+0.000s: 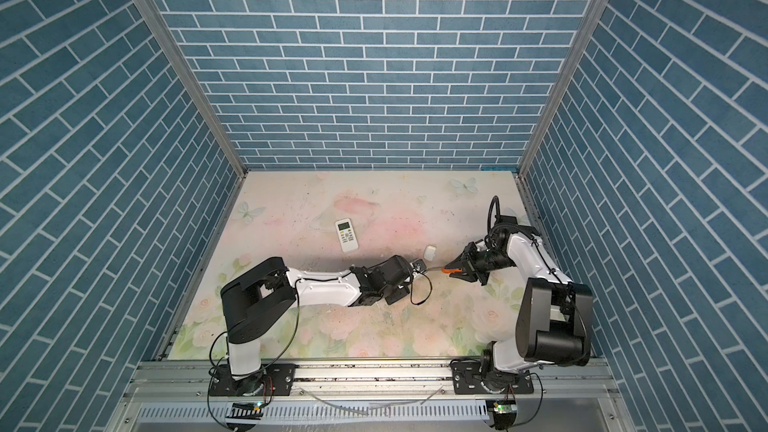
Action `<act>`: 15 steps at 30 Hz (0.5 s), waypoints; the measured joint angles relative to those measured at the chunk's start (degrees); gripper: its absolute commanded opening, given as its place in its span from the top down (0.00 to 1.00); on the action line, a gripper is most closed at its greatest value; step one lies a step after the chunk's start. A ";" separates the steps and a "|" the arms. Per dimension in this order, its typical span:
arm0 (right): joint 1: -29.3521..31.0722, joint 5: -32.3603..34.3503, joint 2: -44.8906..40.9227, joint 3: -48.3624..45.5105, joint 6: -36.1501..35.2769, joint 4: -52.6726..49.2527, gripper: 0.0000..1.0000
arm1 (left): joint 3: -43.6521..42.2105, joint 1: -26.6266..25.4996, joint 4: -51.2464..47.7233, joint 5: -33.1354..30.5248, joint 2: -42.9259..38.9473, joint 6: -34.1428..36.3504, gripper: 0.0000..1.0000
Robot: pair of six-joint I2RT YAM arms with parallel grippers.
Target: Unload the batteries from the remote control
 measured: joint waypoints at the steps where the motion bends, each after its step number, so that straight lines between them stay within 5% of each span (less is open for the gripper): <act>1: 0.02 0.17 0.00 0.35 0.00 -0.22 1.00 | 0.02 0.00 0.28 0.59 0.11 0.17 0.64; 15: -0.81 2.29 -0.02 8.76 -5.42 -9.09 1.00 | 0.94 -0.31 2.86 9.49 1.40 1.05 0.62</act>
